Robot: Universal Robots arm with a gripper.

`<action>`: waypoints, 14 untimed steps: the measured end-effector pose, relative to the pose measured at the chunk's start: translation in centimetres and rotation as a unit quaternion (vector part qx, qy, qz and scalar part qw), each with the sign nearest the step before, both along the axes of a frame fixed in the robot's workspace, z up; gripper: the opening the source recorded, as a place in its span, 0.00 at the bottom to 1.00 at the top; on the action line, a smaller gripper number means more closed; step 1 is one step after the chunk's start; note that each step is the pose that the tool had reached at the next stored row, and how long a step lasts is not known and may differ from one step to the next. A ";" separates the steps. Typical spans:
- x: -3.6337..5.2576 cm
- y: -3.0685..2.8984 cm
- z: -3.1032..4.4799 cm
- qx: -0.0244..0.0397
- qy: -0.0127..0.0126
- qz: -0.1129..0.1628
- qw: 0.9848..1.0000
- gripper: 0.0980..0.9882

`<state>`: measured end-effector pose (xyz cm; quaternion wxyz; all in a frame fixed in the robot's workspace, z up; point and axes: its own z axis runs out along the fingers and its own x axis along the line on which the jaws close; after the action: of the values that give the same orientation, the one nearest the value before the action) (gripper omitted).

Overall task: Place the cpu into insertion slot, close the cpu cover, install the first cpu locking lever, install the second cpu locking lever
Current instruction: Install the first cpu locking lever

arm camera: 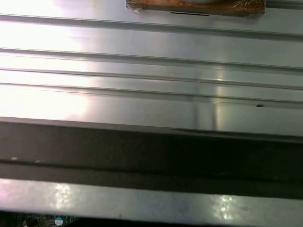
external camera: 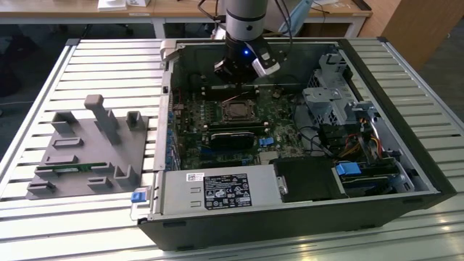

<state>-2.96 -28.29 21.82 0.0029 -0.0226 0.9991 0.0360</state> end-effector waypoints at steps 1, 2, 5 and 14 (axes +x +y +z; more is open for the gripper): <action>0.08 0.02 -0.05 0.000 0.000 0.000 1.000 0.03; 0.19 0.03 -0.12 0.000 0.000 0.000 1.000 0.03; 0.54 0.03 -0.32 0.000 0.000 0.000 1.000 0.03; 1.04 0.03 -1.09 0.000 0.000 0.000 1.000 0.03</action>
<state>-1.92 -28.26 20.72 0.0028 -0.0226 0.9991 0.0360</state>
